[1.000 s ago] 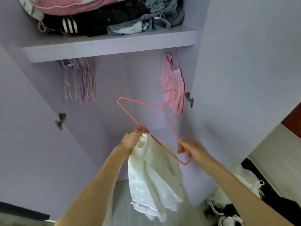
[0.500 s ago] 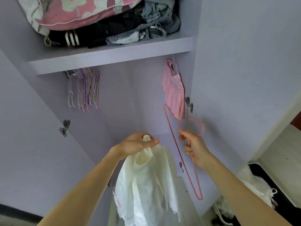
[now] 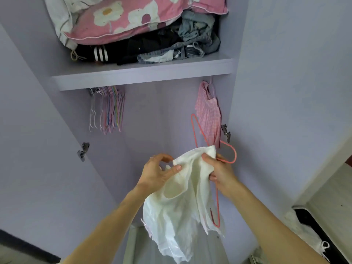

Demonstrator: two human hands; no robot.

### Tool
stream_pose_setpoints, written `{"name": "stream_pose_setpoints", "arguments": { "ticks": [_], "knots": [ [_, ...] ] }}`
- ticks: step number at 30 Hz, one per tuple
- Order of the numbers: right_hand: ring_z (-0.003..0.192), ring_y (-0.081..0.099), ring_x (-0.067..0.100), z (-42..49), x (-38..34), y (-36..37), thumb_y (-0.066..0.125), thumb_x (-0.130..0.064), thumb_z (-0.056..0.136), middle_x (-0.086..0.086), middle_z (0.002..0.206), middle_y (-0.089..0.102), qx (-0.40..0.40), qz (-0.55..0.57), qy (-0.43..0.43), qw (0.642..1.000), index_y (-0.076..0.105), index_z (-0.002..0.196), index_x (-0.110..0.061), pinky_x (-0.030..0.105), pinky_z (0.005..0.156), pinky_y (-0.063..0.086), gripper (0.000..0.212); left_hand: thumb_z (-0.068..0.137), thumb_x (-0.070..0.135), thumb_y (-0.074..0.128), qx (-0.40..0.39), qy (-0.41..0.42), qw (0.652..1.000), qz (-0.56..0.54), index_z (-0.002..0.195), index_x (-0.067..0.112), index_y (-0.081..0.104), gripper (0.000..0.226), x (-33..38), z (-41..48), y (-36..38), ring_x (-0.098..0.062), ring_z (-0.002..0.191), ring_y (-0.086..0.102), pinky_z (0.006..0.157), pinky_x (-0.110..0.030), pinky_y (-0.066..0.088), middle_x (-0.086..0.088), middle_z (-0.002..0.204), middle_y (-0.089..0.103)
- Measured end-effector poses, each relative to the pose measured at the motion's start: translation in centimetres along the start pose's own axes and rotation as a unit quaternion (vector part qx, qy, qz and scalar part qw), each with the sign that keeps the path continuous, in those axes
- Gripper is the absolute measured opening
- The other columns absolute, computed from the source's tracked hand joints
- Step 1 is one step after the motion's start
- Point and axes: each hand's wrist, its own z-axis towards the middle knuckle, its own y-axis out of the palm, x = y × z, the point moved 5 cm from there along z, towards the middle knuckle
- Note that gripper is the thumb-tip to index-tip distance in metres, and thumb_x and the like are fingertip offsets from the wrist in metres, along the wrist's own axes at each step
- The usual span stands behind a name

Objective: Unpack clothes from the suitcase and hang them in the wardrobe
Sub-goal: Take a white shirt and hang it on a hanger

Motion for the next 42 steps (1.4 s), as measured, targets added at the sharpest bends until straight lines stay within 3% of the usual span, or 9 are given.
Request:
{"name": "stream_pose_setpoints", "arguments": {
  "ticks": [4,9,13,17,19,25,28,34,42],
  "knots": [
    [0.082,0.07,0.014,0.9,-1.6,-0.1,0.068,-0.02,0.091,-0.001,0.094,0.074,0.025,-0.037,-0.034,0.998,0.068,0.103,-0.024,0.028,0.061,0.053,0.012,0.075,0.046,0.081,-0.063,0.027,0.986,0.155,0.118,0.035,0.059,0.049,-0.9,-0.2,-1.1,-0.008,0.094,0.054,0.082,-0.024,0.046,0.015,0.103,0.051],
    [0.046,0.055,-0.001,1.2,-3.6,-0.2,0.065,-0.014,0.093,-0.002,0.08,0.06,0.029,0.03,-0.069,0.997,0.062,0.104,-0.018,0.014,0.035,0.036,0.012,0.094,0.038,0.052,-0.077,-0.108,0.936,0.327,0.113,0.025,0.061,0.024,-5.5,0.2,-4.7,-0.026,0.099,0.063,0.082,-0.035,0.052,0.0,0.108,0.066],
    [0.06,0.064,0.003,1.0,-3.8,-0.6,0.066,-0.017,0.092,-0.003,0.086,0.068,0.045,0.007,-0.087,0.995,0.064,0.108,-0.023,0.018,0.044,0.046,0.017,0.1,0.035,0.051,-0.187,-0.283,0.941,-0.011,0.12,0.014,0.062,0.031,-7.2,-1.2,-4.0,-0.02,0.089,0.073,0.081,-0.037,0.058,-0.002,0.1,0.076],
    [0.094,0.07,0.015,1.7,-3.2,-2.5,0.069,-0.028,0.09,-0.002,0.107,0.072,0.115,-0.073,-0.097,0.986,0.062,0.121,-0.029,0.043,0.089,0.057,0.031,0.094,0.016,0.062,-0.08,-0.264,0.913,-0.301,0.118,0.006,0.065,0.026,-5.2,0.3,-4.6,-0.028,0.093,0.072,0.094,-0.047,0.055,-0.01,0.096,0.073],
    [0.097,0.069,0.015,1.8,-2.5,-3.5,0.068,-0.029,0.089,-0.003,0.107,0.072,0.124,-0.11,-0.092,0.982,0.062,0.122,-0.03,0.046,0.095,0.055,0.034,0.093,0.016,0.062,-0.065,-0.242,0.901,-0.354,0.112,0.007,0.067,0.022,-3.5,1.0,-5.0,-0.03,0.092,0.068,0.096,-0.048,0.053,-0.011,0.096,0.065],
    [0.081,0.061,0.017,1.4,-0.9,-4.4,0.069,-0.024,0.088,-0.002,0.09,0.068,0.141,-0.163,-0.061,0.975,0.068,0.097,-0.025,0.029,0.069,0.047,0.009,0.096,0.038,0.061,0.072,-0.181,0.933,-0.303,0.119,0.015,0.056,0.033,0.8,3.3,-6.1,-0.026,0.089,0.061,0.076,-0.039,0.053,-0.007,0.101,0.064],
    [0.068,0.051,0.016,0.9,-1.6,-4.4,0.06,-0.054,0.08,-0.006,0.075,0.06,0.194,-0.15,-0.077,0.966,0.073,0.098,-0.027,0.03,0.061,0.039,0.035,0.097,0.042,0.057,0.099,-0.133,0.969,-0.185,0.104,0.022,0.053,0.021,3.5,4.0,-6.4,-0.02,0.083,0.057,0.084,-0.039,0.05,0.001,0.093,0.056],
    [0.032,0.019,0.005,-0.8,-7.1,-1.3,0.05,-0.038,0.099,-0.009,0.041,0.031,0.153,0.12,-0.1,0.976,0.045,0.054,-0.018,0.017,0.034,0.011,0.049,0.093,0.046,0.055,0.047,-0.091,0.994,-0.036,0.109,0.016,0.062,0.034,6.3,4.5,-5.8,-0.028,0.098,0.062,0.081,-0.038,0.051,-0.006,0.108,0.064],
    [0.035,0.017,0.008,-1.5,-11.0,3.9,0.044,-0.023,0.091,-0.007,0.044,0.025,0.052,0.298,-0.121,0.945,0.035,0.059,-0.02,0.021,0.033,0.012,0.033,0.097,0.033,0.049,0.0,-0.07,0.997,-0.035,0.103,0.013,0.069,0.029,7.3,3.1,-6.5,-0.03,0.098,0.065,0.083,-0.038,0.051,-0.009,0.104,0.07]
  ]
}}
